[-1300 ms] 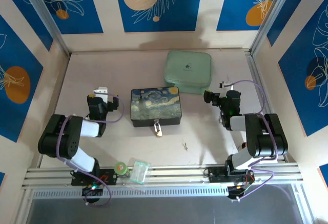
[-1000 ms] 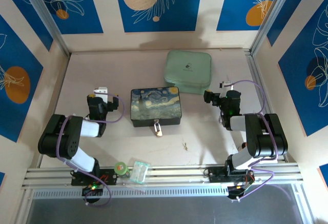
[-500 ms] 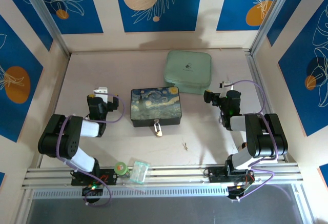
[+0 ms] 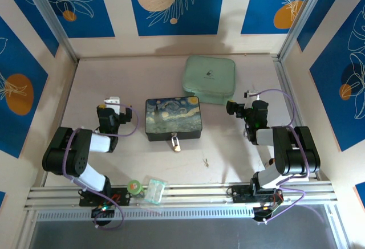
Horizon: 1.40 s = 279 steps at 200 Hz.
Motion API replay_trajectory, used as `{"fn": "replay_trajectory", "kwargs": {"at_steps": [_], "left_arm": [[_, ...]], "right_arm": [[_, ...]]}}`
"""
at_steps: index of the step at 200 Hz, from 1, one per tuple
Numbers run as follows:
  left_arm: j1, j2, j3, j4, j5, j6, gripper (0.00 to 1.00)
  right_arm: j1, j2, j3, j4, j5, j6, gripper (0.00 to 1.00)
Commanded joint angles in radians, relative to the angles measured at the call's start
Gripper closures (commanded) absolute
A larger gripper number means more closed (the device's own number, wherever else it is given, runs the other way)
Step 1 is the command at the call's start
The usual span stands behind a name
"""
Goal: Unlock a padlock with a key
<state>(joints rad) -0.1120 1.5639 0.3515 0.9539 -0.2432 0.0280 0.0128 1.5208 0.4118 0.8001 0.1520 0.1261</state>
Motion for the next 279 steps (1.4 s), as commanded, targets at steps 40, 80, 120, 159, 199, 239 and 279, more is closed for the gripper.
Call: {"fn": "replay_trajectory", "kwargs": {"at_steps": [40,80,120,159,199,239,279], "left_arm": [[0.011,0.002,0.006,0.025,0.008,-0.004,0.01],[0.011,0.003,0.006,0.025,0.008,-0.004,0.01],[0.011,0.002,0.004,0.029,0.010,-0.004,0.01],[0.011,-0.034,-0.021,0.049,0.004,-0.005,0.01],[0.011,-0.235,0.001,-0.153,-0.027,-0.011,0.01],[0.011,-0.456,0.061,-0.401,-0.034,-0.186,0.01],[0.012,-0.605,0.063,-0.541,0.071,-0.608,0.01]], "right_arm": [[-0.004,0.001,0.002,0.016,-0.012,-0.017,0.01],[-0.004,0.001,0.002,0.017,-0.012,-0.017,0.01],[-0.004,-0.001,0.000,0.019,-0.012,-0.017,0.01],[-0.004,-0.038,0.002,-0.012,0.018,-0.005,0.01],[0.026,-0.212,0.026,-0.191,0.038,-0.029,0.01],[0.033,-0.381,0.074,-0.400,-0.007,0.032,0.01],[0.013,-0.510,0.172,-0.706,-0.084,0.310,0.01]]}}
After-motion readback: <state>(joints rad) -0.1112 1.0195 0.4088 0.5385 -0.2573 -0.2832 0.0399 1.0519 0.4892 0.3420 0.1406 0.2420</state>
